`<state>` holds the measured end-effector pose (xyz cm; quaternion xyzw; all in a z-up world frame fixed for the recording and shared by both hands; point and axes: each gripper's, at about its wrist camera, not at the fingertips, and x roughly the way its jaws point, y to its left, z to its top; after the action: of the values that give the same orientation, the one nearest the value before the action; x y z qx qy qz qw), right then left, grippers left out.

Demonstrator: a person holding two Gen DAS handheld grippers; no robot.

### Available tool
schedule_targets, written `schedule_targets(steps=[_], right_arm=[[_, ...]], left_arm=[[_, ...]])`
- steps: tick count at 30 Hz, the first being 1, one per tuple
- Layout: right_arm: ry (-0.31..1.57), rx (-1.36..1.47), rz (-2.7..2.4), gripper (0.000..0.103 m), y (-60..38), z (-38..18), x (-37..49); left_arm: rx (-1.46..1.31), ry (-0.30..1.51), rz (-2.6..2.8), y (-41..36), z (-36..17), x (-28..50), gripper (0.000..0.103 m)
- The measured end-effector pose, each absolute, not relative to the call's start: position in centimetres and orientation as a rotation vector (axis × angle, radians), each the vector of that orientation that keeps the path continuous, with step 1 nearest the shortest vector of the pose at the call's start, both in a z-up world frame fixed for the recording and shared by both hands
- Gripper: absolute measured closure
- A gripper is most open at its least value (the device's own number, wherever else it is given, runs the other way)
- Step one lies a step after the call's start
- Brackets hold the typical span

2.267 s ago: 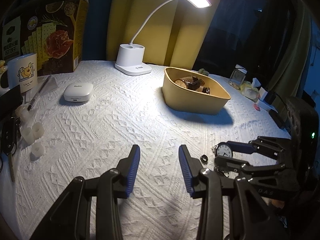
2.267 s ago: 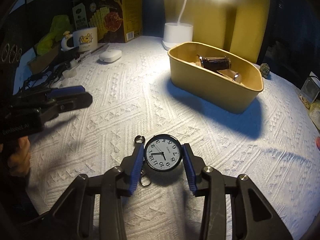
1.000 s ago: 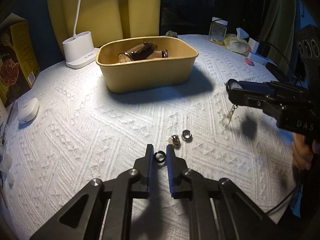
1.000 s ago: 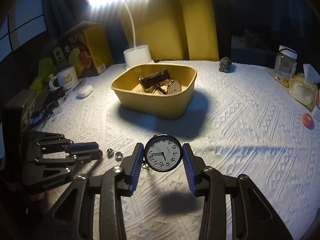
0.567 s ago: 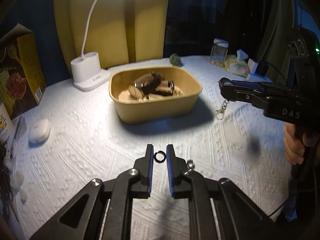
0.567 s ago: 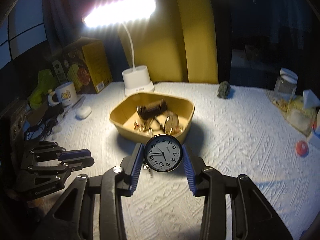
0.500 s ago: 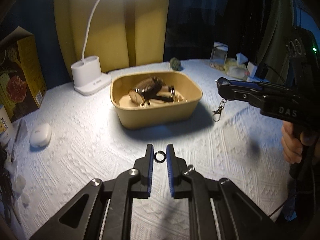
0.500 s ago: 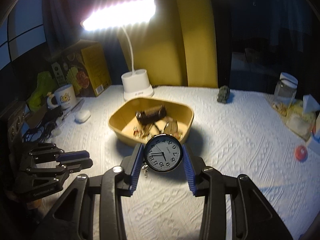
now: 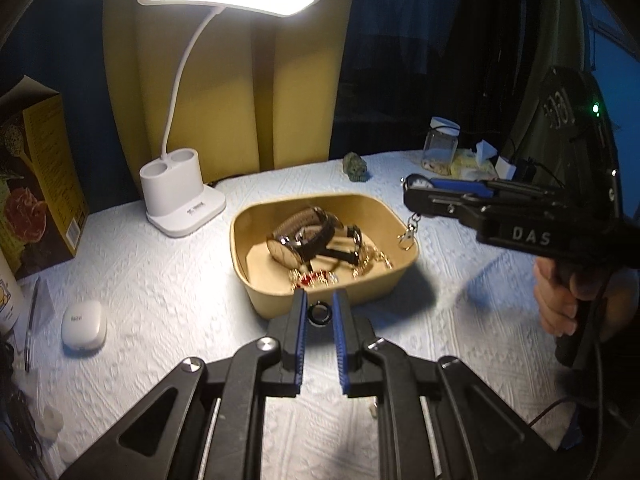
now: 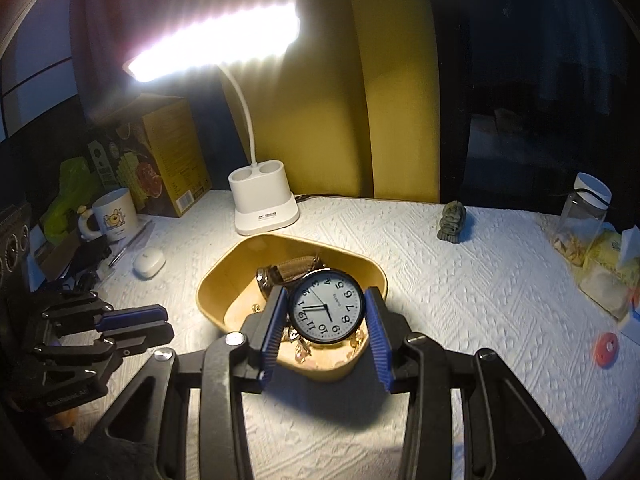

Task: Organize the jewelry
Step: 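Lower the pocket watch and black ring into the tan box, opening both tools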

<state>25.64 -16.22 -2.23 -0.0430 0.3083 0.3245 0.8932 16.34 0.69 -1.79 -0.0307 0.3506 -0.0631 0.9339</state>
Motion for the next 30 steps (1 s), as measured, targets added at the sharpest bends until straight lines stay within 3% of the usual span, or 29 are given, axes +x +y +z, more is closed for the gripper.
schedule_targets(steps=[22, 30], right_arm=[[0.735, -0.071, 0.667, 0.061, -16.1, -4.8, 29.2], [0.731, -0.082, 0.654, 0.061, -16.7, -4.4, 27.6]], left_arm=[[-0.087, 0.778, -0.143, 1.2, -3.8, 22.1, 0.091], [-0.091, 0.766, -0.117, 1.6, -3.5, 21.0, 0.066]])
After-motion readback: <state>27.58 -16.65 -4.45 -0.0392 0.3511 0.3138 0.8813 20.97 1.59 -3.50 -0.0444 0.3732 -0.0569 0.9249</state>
